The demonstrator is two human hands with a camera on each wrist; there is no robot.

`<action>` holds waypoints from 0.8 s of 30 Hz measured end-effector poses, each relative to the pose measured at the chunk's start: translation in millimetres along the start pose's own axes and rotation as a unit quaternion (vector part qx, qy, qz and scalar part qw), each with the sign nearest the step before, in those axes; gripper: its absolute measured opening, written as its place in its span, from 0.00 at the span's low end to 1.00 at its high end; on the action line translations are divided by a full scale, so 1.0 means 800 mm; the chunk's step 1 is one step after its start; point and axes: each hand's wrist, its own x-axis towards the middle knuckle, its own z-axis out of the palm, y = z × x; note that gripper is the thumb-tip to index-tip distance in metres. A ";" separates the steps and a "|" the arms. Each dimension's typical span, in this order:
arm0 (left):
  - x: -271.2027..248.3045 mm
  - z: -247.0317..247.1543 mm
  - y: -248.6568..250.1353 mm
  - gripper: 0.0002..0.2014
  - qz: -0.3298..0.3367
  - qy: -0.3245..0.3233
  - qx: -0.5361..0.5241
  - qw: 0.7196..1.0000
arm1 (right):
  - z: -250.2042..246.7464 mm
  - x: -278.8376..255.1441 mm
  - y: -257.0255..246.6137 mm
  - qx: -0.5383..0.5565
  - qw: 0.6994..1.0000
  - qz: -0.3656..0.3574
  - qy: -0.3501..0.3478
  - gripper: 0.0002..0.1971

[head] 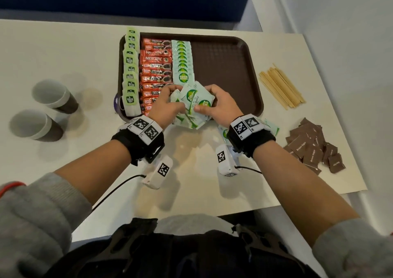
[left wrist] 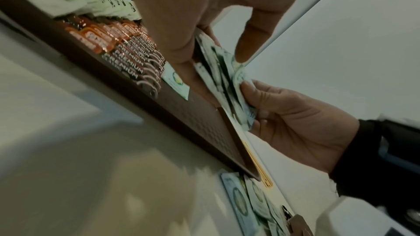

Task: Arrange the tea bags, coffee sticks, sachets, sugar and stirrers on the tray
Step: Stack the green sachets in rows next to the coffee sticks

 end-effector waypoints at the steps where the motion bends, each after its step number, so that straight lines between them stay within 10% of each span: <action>1: 0.004 -0.005 0.003 0.25 0.010 -0.005 0.003 1.000 | 0.005 0.007 -0.004 0.013 1.000 0.001 0.008 0.22; 24: 0.076 -0.050 0.013 0.41 0.089 0.008 0.068 0.994 | 0.015 0.106 -0.028 -0.005 0.998 -0.006 -0.060 0.21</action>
